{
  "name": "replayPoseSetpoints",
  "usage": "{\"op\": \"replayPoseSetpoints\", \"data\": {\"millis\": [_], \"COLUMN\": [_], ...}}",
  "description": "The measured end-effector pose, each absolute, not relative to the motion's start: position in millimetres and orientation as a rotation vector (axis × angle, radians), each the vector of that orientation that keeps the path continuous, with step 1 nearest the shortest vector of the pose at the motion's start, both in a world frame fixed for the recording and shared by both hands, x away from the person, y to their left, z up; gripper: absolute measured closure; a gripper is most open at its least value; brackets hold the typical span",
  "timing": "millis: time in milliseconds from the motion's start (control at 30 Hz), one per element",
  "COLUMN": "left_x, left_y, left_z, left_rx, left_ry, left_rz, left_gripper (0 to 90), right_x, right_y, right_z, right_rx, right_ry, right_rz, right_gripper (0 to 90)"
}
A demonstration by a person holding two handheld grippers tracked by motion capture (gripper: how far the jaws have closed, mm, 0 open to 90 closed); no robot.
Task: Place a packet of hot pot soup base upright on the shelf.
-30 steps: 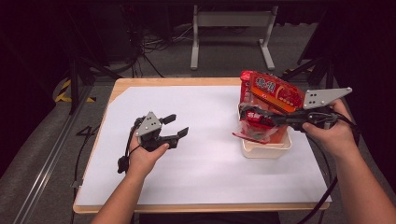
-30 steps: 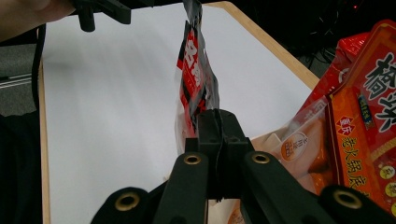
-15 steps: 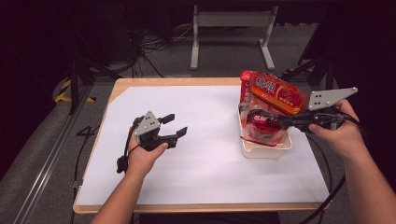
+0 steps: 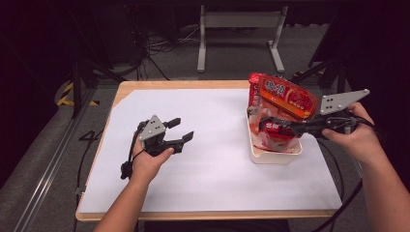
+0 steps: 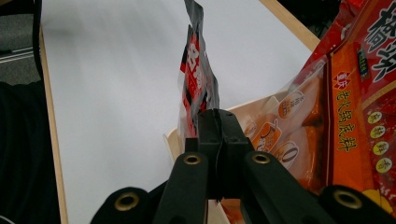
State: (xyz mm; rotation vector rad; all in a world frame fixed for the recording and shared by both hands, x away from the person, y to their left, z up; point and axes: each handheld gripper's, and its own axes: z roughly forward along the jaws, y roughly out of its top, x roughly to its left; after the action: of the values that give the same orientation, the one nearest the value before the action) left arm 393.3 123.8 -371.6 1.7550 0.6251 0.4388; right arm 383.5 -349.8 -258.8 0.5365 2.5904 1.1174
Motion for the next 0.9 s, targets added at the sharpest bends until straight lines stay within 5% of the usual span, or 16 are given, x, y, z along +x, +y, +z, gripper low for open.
{"op": "replayPoseSetpoints", "data": {"millis": [900], "left_x": [395.2], "left_y": [125.8], "left_z": [-373.0], "left_rx": [1.751], "left_ry": [0.635], "left_rz": [0.433], "left_gripper": [32.1], "right_x": [386.8], "right_y": [-355.3], "right_z": [-287.5], "right_rx": [0.616], "right_ry": [2.632], "right_rz": [1.088], "right_gripper": [85.8]}}
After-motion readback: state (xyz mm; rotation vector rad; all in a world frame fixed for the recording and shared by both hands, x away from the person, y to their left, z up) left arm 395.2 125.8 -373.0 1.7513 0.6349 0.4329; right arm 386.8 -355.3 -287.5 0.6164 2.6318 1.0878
